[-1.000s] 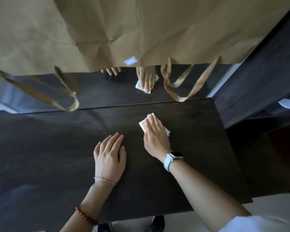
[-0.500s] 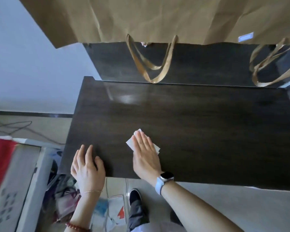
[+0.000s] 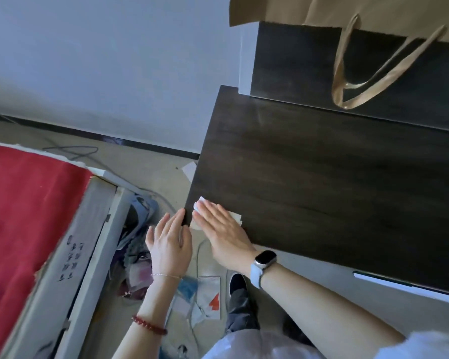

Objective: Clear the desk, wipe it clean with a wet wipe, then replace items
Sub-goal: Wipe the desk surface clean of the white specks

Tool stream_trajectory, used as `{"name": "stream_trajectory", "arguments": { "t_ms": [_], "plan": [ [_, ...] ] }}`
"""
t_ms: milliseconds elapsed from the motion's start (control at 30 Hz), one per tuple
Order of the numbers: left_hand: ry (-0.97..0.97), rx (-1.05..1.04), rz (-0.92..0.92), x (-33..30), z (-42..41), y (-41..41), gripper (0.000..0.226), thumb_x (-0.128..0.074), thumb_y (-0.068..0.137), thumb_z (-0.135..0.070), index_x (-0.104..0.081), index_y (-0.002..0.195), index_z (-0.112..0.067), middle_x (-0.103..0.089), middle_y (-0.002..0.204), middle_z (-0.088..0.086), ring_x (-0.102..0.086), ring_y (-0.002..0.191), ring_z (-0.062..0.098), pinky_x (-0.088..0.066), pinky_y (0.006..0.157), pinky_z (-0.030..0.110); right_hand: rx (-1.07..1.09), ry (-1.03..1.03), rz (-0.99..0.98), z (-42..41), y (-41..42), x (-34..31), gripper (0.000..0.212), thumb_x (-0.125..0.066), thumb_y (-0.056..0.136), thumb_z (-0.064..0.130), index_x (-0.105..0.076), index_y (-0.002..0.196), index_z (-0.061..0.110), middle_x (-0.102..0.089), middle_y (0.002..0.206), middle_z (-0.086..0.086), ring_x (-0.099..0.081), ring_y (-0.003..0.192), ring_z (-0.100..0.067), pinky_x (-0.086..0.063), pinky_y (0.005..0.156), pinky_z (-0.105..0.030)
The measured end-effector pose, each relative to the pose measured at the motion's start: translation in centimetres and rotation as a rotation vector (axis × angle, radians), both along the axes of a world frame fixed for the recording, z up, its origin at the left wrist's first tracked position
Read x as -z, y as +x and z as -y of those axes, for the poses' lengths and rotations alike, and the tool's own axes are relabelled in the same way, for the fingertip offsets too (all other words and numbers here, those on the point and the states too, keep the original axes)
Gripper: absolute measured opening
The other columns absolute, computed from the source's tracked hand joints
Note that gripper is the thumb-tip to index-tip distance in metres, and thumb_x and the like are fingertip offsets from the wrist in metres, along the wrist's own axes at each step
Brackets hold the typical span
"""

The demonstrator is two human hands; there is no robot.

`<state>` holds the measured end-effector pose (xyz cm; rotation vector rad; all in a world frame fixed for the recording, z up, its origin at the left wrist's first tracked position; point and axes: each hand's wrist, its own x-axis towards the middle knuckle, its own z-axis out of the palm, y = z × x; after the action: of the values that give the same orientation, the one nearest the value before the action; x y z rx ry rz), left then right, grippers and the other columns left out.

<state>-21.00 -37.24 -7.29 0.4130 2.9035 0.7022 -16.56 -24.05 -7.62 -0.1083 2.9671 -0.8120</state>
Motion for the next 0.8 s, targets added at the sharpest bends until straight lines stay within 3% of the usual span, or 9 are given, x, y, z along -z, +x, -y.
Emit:
{"name": "stream_trajectory", "arguments": {
  "t_ms": [133,200,267,400,500,567,633,733,800],
  "plan": [
    [0.137,-0.028,-0.089,-0.7,0.7,0.0,0.042,-0.036,0.084,-0.03,-0.062,0.111,-0.011,-0.058,0.124,0.011,-0.051,0.115,0.03,-0.033,0.099,0.048,-0.014,-0.299,0.096,0.0,1.0,-1.4,0.056,-0.034,0.085,-0.013,-0.03,0.138,0.003,-0.032,0.148,-0.01,-0.027,0.138,-0.017,0.001,0.114,-0.015],
    [0.178,0.016,-0.158,-1.1,0.2,0.1,0.039,-0.039,0.085,-0.024,-0.058,0.114,-0.008,-0.056,0.125,0.013,-0.049,0.116,0.028,-0.036,0.098,0.044,0.045,-0.295,0.093,-0.6,0.9,-1.5,0.054,-0.043,0.087,-0.007,-0.027,0.138,0.002,-0.04,0.143,-0.01,-0.038,0.131,-0.017,0.004,0.112,-0.012],
    [0.195,0.107,-0.232,-1.4,-0.7,0.2,0.035,-0.041,0.086,-0.018,-0.055,0.116,-0.008,-0.056,0.124,0.015,-0.044,0.119,0.025,-0.034,0.098,0.039,0.049,-0.264,0.091,-1.4,0.7,-1.4,0.046,-0.047,0.086,0.002,-0.035,0.13,-0.002,-0.036,0.144,-0.014,-0.036,0.132,-0.022,0.007,0.112,-0.013],
    [0.223,0.249,-0.288,-1.1,-2.7,0.4,0.033,-0.039,0.087,-0.013,-0.053,0.116,-0.007,-0.059,0.121,0.015,-0.044,0.119,0.023,-0.032,0.098,0.034,0.16,-0.396,0.075,-2.8,0.4,-1.4,0.024,-0.043,0.091,0.009,-0.058,0.107,0.0,-0.011,0.154,-0.01,-0.016,0.137,-0.008,-0.017,0.111,-0.019],
    [0.148,0.349,-0.239,-0.5,-3.7,1.0,0.036,-0.036,0.089,-0.015,-0.051,0.12,-0.008,-0.059,0.122,0.013,-0.044,0.121,0.022,-0.033,0.098,0.035,0.351,-0.568,0.061,-3.7,0.1,-1.8,0.029,-0.038,0.091,0.001,-0.063,0.103,0.0,-0.02,0.151,-0.007,-0.019,0.137,-0.009,-0.021,0.113,-0.023],
    [-0.013,0.416,-0.177,-0.2,-4.1,1.6,0.041,-0.034,0.09,-0.022,-0.044,0.129,-0.015,-0.057,0.126,0.01,-0.043,0.124,0.022,-0.031,0.1,0.038,0.507,-0.68,0.083,-4.3,0.2,-2.0,0.025,-0.036,0.091,-0.002,-0.059,0.101,0.001,-0.026,0.15,-0.007,-0.024,0.137,-0.013,-0.025,0.113,-0.032],
    [-0.183,0.454,-0.171,0.0,-4.4,1.8,0.043,-0.032,0.09,-0.03,-0.042,0.131,-0.023,-0.055,0.127,0.009,-0.039,0.127,0.024,-0.027,0.102,0.044,0.603,-0.727,0.037,-4.8,0.7,-2.2,0.022,-0.036,0.089,0.001,-0.054,0.103,0.003,-0.029,0.149,-0.004,-0.027,0.135,-0.008,-0.028,0.11,-0.028],
    [-0.271,0.321,-0.16,0.1,-4.1,1.2,0.044,-0.032,0.089,-0.038,-0.05,0.126,-0.022,-0.051,0.13,0.013,-0.031,0.131,0.026,-0.016,0.106,0.048,0.727,-0.773,-0.122,-5.8,2.0,-2.7,0.029,-0.033,0.083,0.005,-0.052,0.103,0.013,-0.034,0.143,0.001,-0.031,0.132,-0.003,-0.031,0.108,-0.021],
    [-0.267,0.173,-0.146,-0.1,-4.0,0.1,0.051,-0.03,0.088,-0.043,-0.05,0.124,-0.011,-0.041,0.14,0.017,-0.022,0.136,0.026,-0.004,0.11,0.043,0.792,-0.777,-0.187,-6.6,3.3,-2.5,0.031,-0.033,0.083,0.005,-0.052,0.104,0.017,-0.037,0.141,0.0,-0.034,0.132,-0.004,-0.032,0.107,-0.021]
  ]
}}
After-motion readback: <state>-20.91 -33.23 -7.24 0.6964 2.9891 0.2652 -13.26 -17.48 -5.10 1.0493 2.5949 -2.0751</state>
